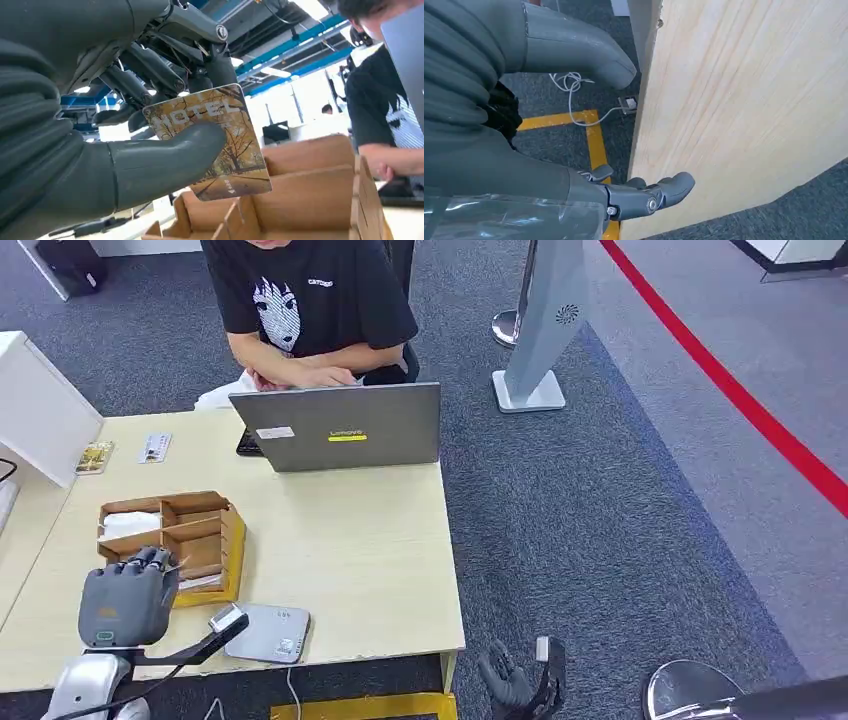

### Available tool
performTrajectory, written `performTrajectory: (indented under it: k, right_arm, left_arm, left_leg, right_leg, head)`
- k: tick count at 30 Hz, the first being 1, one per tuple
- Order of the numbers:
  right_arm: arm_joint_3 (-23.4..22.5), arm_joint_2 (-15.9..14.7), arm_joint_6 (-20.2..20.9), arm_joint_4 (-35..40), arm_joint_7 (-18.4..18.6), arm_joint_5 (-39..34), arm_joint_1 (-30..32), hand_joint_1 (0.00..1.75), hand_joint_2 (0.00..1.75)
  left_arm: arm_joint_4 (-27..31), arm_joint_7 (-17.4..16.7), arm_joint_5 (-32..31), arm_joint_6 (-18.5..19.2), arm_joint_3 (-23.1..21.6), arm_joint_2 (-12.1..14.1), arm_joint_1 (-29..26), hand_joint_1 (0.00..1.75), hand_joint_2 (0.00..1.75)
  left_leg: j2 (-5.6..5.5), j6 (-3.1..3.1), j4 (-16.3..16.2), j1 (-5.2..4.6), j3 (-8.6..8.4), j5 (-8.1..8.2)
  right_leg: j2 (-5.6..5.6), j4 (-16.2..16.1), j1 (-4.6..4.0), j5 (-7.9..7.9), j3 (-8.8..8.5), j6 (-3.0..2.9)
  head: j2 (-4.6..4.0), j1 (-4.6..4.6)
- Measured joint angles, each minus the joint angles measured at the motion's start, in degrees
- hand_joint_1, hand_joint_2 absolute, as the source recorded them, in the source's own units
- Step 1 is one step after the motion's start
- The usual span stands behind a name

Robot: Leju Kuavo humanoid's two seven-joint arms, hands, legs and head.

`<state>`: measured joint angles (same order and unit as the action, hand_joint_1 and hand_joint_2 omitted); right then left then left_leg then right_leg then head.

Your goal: Pass the card to the sensor for recognition and then transmit it.

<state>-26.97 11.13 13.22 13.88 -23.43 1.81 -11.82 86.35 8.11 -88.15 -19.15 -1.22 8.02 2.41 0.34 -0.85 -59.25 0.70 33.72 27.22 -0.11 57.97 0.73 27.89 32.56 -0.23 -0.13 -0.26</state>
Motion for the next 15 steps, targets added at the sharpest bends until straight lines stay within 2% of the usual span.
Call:
performTrajectory:
  k: [4,7,10,12,15]
  right_arm:
    - [-0.02,0.00,-0.02,0.00,0.00,0.09,0.00,0.00,1.75]
    - [-0.07,0.00,-0.04,0.00,0.02,0.59,0.00,0.00,1.75]
    - [-0.07,0.00,-0.02,0.00,0.42,1.25,-0.07,0.00,1.75]
    - [-0.07,0.02,-0.02,0.00,0.77,1.82,-0.13,0.00,1.75]
    - [-0.04,0.15,-0.02,0.00,1.29,2.60,-0.25,0.00,1.75]
  left_arm:
    - [1.21,0.07,-0.04,-0.48,0.00,0.22,0.01,1.75,1.75]
    - [4.29,-0.09,-0.20,0.11,-0.11,1.00,0.78,1.75,1.75]
    - [7.77,-1.44,0.00,5.03,-0.15,2.65,4.05,1.75,1.75]
    - [8.29,-2.08,1.31,7.65,-0.13,4.64,7.49,1.75,1.75]
    - [6.97,-1.97,2.78,9.31,1.05,7.48,12.00,1.75,1.75]
  left_leg:
    - [0.00,0.00,0.00,0.01,-0.01,0.00]
    - [-0.01,0.00,-0.01,0.01,-0.01,-0.01]
    - [-0.04,0.00,0.00,0.02,0.00,-0.04]
    - [-0.03,-0.03,0.00,0.02,0.00,-0.06]
    - [-0.02,-0.03,0.00,0.03,0.00,-0.10]
  right_leg:
    - [0.01,0.00,0.00,0.00,0.00,0.00]
    - [-0.01,0.00,-0.01,0.00,0.02,0.00]
    - [-0.04,0.01,-0.01,-0.01,0.01,0.00]
    - [-0.07,0.04,-0.01,-0.05,-0.01,-0.05]
    - [-0.06,0.06,-0.03,-0.08,-0.01,-0.09]
  head:
    - [0.00,0.02]
    - [0.00,0.02]
    - [0.00,0.00]
    - [0.00,0.00]
    - [0.00,0.02]
